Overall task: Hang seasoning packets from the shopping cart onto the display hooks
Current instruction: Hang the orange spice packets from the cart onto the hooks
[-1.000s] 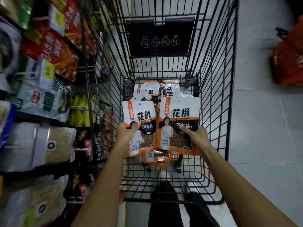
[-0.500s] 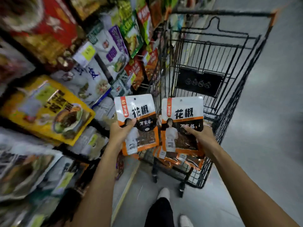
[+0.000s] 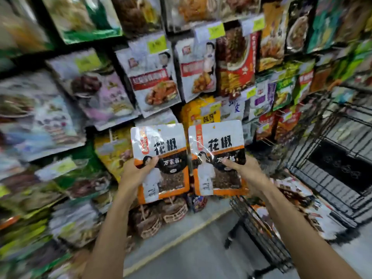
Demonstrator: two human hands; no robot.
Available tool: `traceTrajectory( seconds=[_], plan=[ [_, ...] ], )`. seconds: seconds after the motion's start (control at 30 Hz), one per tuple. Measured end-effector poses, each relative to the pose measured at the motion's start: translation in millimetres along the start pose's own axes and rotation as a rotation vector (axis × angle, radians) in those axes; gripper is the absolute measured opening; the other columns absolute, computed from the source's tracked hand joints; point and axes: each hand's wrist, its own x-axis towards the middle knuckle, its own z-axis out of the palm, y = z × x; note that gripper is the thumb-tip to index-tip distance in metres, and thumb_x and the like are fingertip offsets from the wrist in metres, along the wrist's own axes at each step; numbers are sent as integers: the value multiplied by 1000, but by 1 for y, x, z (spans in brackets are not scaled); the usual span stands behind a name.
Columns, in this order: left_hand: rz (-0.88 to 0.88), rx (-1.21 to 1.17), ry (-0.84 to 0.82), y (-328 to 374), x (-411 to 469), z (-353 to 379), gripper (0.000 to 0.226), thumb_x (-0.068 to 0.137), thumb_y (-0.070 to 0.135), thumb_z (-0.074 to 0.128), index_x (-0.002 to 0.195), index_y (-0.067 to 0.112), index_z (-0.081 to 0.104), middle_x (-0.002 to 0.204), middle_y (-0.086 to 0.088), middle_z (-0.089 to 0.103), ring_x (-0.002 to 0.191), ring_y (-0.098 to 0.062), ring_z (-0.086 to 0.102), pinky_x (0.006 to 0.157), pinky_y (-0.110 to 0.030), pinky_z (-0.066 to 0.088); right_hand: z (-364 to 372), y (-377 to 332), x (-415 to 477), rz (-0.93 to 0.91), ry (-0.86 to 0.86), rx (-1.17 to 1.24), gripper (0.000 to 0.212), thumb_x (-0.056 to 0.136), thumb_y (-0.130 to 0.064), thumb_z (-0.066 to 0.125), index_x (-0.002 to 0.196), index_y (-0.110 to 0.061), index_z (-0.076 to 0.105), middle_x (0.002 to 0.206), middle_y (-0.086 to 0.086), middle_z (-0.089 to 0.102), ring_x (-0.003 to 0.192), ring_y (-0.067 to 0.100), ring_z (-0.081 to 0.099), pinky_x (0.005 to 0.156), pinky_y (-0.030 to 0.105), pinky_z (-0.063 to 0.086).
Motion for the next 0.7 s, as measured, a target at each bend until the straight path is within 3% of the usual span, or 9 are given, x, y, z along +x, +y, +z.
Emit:
traceTrajectory(
  seconds=[0.1, 0.2, 0.27, 0.33, 0.4, 0.5, 0.57, 0.7],
  plan=[
    [-25, 18, 146, 3, -31, -84, 46, 59, 54, 72, 57, 16, 46, 50, 5, 41, 46, -11, 39, 47, -21, 30, 71, -19, -15, -51, -150, -3, 15, 77, -23, 78, 88, -27, 69, 77, -20, 72, 72, -8, 67, 56, 7, 48],
    [11, 13, 257, 6, -70, -167, 31, 62, 47, 72, 45, 29, 53, 43, 15, 46, 42, 0, 44, 45, -14, 34, 149, -27, -38, -74, -263, -2, 20, 75, -25, 79, 92, -23, 69, 90, -13, 73, 92, 7, 67, 81, 25, 51],
    [32, 24, 298, 7, -97, -222, 28, 65, 44, 71, 46, 30, 57, 46, 14, 50, 47, -2, 51, 50, -14, 39, 202, -31, -62, -73, -356, -9, 23, 73, -33, 79, 91, -22, 70, 91, -9, 74, 98, 13, 66, 91, 37, 48],
    [44, 9, 342, 5, -123, -277, 34, 67, 42, 72, 58, 16, 52, 54, 0, 47, 58, -18, 50, 59, -27, 40, 254, -36, -90, -81, -450, -11, 25, 69, -41, 80, 89, -29, 70, 91, -13, 74, 95, 8, 66, 86, 35, 49],
    [44, -15, 404, 0, -146, -328, 33, 69, 37, 74, 66, 12, 52, 54, 1, 49, 59, -18, 47, 61, -33, 39, 304, -41, -121, -104, -537, -5, 22, 63, -49, 79, 80, -38, 70, 82, -22, 72, 82, -4, 65, 72, 23, 46],
    [28, 2, 499, -11, -173, -395, 41, 79, 22, 73, 54, 17, 41, 41, 13, 40, 45, -7, 40, 54, -28, 33, 374, -44, -156, -124, -591, -1, 36, 54, -54, 78, 81, -31, 71, 79, -19, 73, 78, -3, 67, 65, 19, 45],
    [6, 37, 568, -19, -190, -434, 50, 82, 21, 72, 54, 17, 31, 42, 9, 32, 41, -8, 33, 51, -27, 27, 417, -47, -177, -130, -643, -7, 29, 52, -55, 78, 73, -36, 71, 72, -22, 71, 71, -6, 65, 60, 13, 46],
    [-16, 24, 689, -27, -216, -499, 48, 81, 18, 72, 52, 8, 35, 39, 13, 38, 40, -3, 37, 47, -18, 31, 490, -51, -202, -140, -728, -17, 30, 56, -51, 78, 82, -36, 75, 87, -17, 74, 82, -1, 68, 73, 25, 48]
  ],
)
